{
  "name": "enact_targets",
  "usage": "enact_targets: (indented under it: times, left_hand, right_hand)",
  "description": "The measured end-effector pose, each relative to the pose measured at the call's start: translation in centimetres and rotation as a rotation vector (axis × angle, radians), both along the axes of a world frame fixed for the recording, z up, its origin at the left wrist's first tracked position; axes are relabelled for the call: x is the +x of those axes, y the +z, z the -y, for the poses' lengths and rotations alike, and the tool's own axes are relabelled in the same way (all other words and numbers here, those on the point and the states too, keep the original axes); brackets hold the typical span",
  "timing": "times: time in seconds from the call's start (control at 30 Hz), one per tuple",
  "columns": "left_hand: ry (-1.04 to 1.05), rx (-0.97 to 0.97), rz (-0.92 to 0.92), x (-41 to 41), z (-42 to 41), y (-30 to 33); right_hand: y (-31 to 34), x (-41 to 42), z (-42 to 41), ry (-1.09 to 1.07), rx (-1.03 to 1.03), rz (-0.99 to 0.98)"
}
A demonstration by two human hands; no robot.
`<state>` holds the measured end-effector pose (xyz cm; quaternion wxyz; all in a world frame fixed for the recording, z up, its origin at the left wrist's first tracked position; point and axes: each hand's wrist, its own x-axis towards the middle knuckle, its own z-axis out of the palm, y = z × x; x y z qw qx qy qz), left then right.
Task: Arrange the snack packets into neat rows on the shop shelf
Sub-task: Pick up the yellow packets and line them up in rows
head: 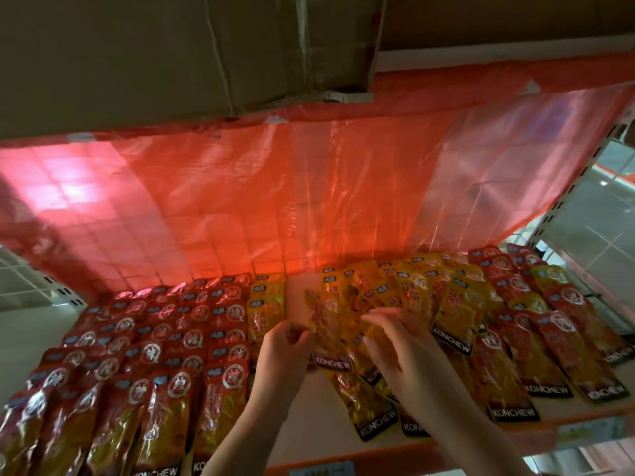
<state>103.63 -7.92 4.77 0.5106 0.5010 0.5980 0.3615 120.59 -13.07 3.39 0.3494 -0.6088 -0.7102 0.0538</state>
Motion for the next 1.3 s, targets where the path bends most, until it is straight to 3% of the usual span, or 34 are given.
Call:
enact_targets:
  times: [0.17,0.23,0.43,0.7,1.0,1.3]
  left_hand:
    - [0.052,-0.030,0.099,-2.6,0.4,0.2]
    - [0.047,0.002,0.072,-3.5,0.5,0.2]
    - [0.055,0.105,-0.053,-6.1,0.3,-0.2]
    - [0.075,0.189,-0.203,-10.2,-0.7,-1.1]
    - [-0.009,0.253,-0.278,-12.1,-1.2,-2.0]
    - [-0.147,0.385,-0.436,-11.6,-1.0,-3.0]
  right_hand:
    - [0.0,-4.3,-0.2,0.298,-0.213,0.133]
    - [-1.1,-6.1,-0.8,0.271,-0.157,0.170]
    - [-2.1,-9.2,-2.4,0.160,0.058,0.018]
    - [-2.9,-10.1,-2.9,0.062,0.305,0.061]
    - [-6.6,-12.1,-1.7,0.120,0.045,0.235]
    - [-7.4,-12.2,-0.9,0.157,-0.048,0.196]
